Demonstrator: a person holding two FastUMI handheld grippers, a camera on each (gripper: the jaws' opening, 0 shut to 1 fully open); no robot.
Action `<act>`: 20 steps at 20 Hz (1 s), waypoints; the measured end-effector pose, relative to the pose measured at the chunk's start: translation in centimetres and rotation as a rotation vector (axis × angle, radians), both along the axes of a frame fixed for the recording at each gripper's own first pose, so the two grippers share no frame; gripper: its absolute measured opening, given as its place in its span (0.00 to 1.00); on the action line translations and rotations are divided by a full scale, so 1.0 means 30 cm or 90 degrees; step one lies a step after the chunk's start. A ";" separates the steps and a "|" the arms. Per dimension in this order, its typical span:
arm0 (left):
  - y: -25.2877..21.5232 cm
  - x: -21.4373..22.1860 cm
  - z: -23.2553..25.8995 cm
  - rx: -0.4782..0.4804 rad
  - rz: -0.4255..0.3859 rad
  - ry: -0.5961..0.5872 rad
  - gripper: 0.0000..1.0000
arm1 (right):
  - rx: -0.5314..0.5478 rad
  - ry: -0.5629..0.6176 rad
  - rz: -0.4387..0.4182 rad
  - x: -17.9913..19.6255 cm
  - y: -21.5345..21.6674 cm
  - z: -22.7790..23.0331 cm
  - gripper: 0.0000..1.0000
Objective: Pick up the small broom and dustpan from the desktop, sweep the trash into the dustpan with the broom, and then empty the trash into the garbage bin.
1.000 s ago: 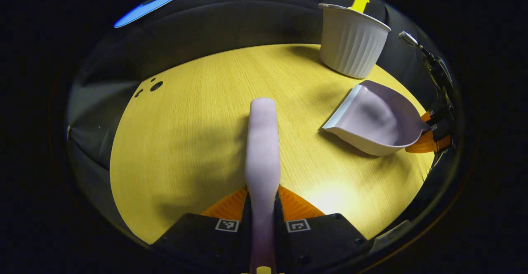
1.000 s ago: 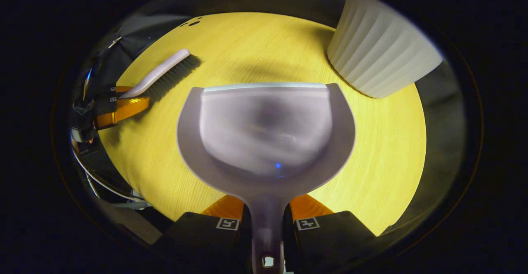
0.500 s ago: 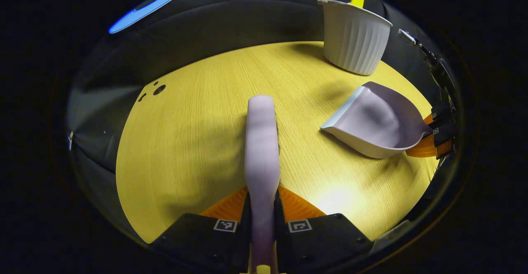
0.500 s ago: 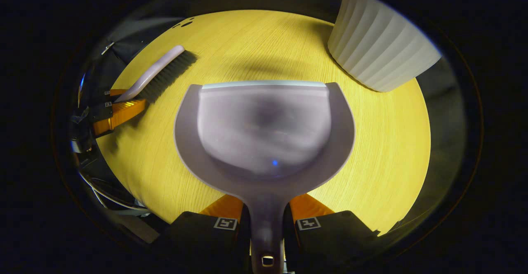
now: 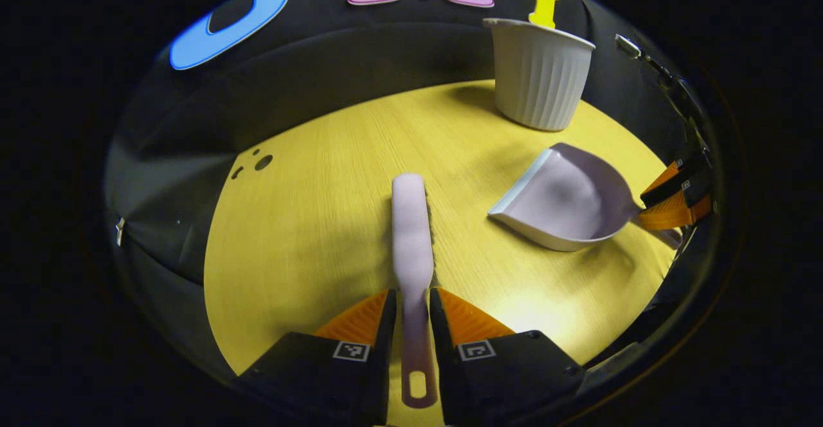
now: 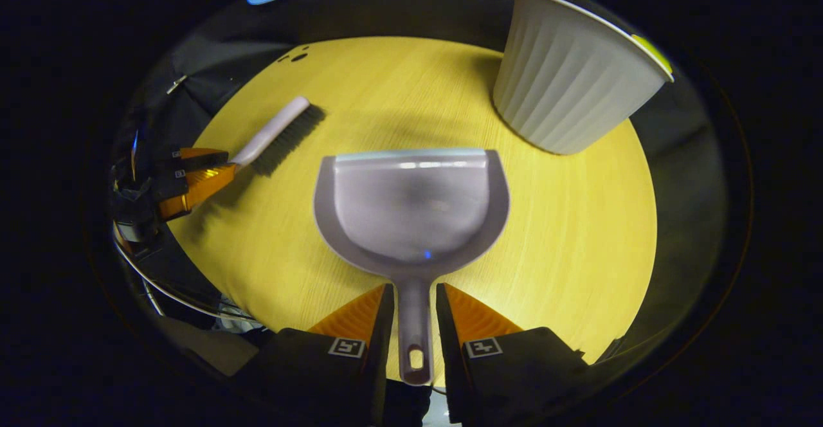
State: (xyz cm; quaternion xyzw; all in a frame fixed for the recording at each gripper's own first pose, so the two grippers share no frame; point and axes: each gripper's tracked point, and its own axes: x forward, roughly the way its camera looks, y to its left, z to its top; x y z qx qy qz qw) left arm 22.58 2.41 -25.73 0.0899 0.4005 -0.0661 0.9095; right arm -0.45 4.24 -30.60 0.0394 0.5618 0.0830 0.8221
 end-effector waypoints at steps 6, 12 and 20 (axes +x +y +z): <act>-0.004 0.005 0.314 -0.068 0.029 -0.142 0.35 | 0.020 -0.232 0.004 0.107 0.008 0.334 0.42; -0.055 -0.024 0.660 -0.137 0.036 -0.317 0.36 | 0.055 -0.435 -0.025 0.178 0.042 0.623 0.40; -0.090 -0.108 0.779 -0.136 0.048 -0.369 0.38 | 0.058 -0.541 0.042 0.162 0.111 0.765 0.39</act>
